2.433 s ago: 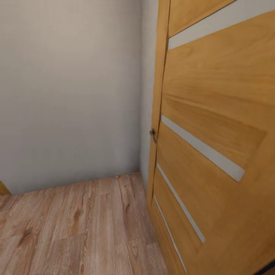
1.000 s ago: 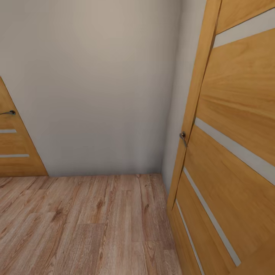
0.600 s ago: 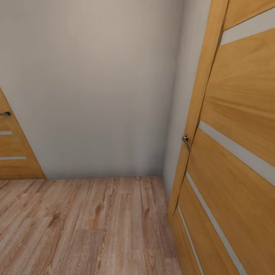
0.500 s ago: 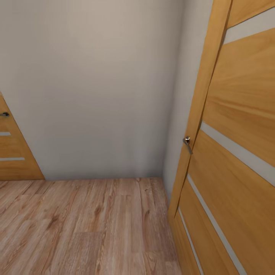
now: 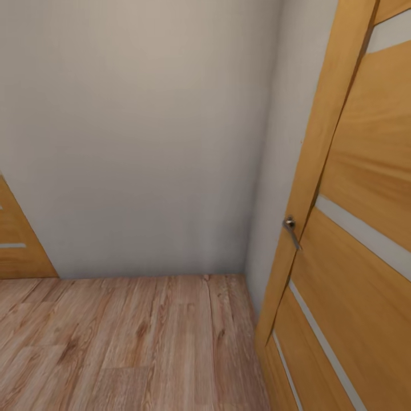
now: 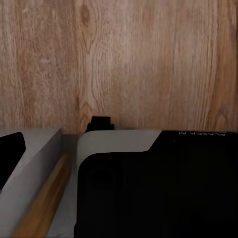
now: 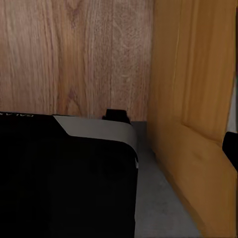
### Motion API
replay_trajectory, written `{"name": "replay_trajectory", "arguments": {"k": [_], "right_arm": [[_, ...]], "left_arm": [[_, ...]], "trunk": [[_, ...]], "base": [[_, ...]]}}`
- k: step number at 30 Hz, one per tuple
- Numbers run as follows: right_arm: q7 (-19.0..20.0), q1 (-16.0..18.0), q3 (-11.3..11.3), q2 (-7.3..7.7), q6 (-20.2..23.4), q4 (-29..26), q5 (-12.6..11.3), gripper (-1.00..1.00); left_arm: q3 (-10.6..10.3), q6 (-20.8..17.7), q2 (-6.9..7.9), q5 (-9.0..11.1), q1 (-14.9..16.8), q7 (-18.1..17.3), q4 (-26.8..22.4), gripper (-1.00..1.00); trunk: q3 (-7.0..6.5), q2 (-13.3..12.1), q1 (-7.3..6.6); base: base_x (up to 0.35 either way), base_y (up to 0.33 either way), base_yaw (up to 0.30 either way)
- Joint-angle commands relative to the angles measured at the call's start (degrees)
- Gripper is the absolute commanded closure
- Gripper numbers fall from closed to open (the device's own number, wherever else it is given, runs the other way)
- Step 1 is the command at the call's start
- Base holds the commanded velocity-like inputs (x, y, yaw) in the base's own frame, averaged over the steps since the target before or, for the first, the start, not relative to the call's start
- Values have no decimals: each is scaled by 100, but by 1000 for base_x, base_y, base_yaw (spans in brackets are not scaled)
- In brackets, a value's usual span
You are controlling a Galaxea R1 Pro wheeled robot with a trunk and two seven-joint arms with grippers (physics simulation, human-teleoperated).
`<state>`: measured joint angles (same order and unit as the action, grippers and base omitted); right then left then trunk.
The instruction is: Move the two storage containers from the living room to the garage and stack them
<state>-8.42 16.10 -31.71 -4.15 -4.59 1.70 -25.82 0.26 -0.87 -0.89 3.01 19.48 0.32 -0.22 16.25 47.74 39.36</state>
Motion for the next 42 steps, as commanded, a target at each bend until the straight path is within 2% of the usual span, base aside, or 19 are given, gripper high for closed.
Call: {"name": "replay_trajectory", "arguments": {"k": [1, 20, 42], "right_arm": [[-7, 7, -48, -6, -33, 17, -55, -100], [-19, 6, -46, 7, -52, 15, -55, -100], [-19, 6, -47, 10, -60, 17, -55, -100]], "left_arm": [[0, -9, -1, 32, 3, 3, -2, -100], [0, -9, 1, 33, 3, 4, -4, -100], [0, -9, 1, 33, 3, 6, -3, -100]], "trunk": [[7, 4, 4], [7, 4, 4], [7, 4, 4]], "base": [[323, 0, 0], [322, 0, 109], [315, 0, 260]]}}
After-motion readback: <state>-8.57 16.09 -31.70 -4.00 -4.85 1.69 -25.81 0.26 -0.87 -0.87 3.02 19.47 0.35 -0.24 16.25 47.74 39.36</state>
